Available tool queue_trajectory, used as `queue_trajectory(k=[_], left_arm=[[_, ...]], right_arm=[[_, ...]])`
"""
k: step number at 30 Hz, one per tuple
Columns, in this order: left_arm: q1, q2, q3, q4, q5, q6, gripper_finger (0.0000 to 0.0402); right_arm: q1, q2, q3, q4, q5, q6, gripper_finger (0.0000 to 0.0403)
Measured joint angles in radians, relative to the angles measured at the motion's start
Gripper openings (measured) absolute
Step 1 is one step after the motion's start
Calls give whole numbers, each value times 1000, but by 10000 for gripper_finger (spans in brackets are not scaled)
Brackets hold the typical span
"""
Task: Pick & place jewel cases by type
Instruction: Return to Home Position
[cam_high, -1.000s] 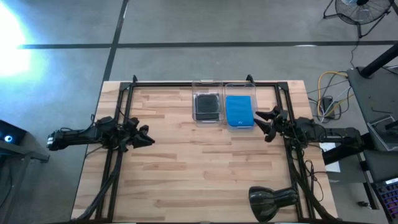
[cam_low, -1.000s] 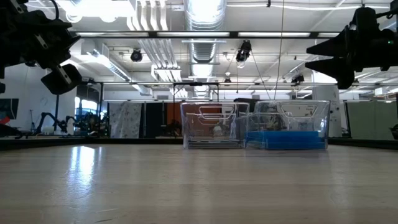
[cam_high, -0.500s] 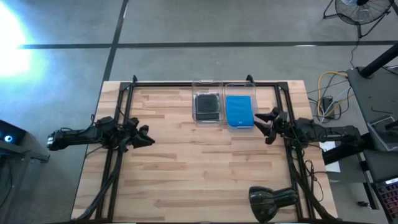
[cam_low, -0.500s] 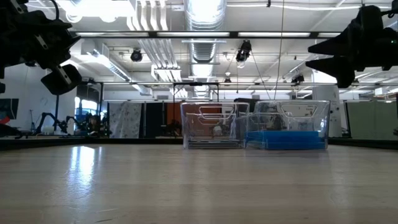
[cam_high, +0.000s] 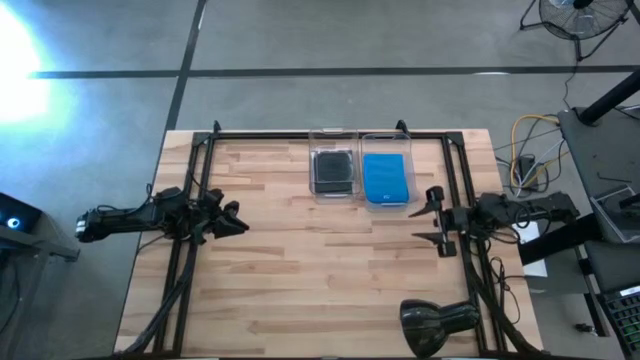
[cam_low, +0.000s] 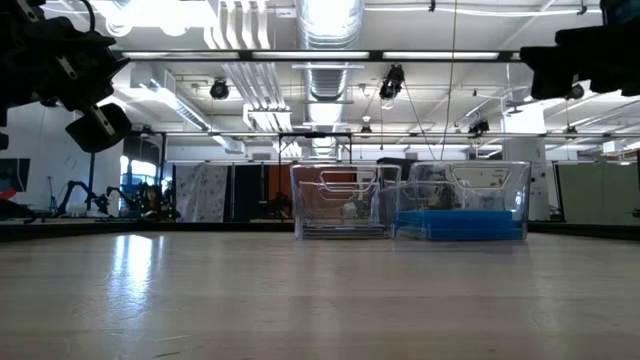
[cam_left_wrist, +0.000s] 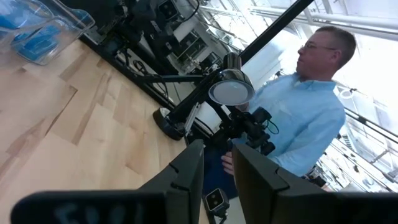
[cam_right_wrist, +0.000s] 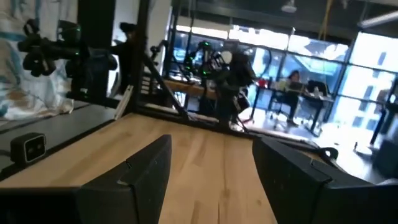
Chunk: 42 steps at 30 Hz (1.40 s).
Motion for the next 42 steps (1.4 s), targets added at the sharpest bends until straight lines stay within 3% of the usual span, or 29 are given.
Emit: queue_trajectory(k=[6,42], left_arm=[[0,0,0,0,0,0,67],[0,2,1,0,0,0,67]], right_arm=[[-7,0,0,-22,23,89,221],[-7,23,0,-21,23,92,221]])
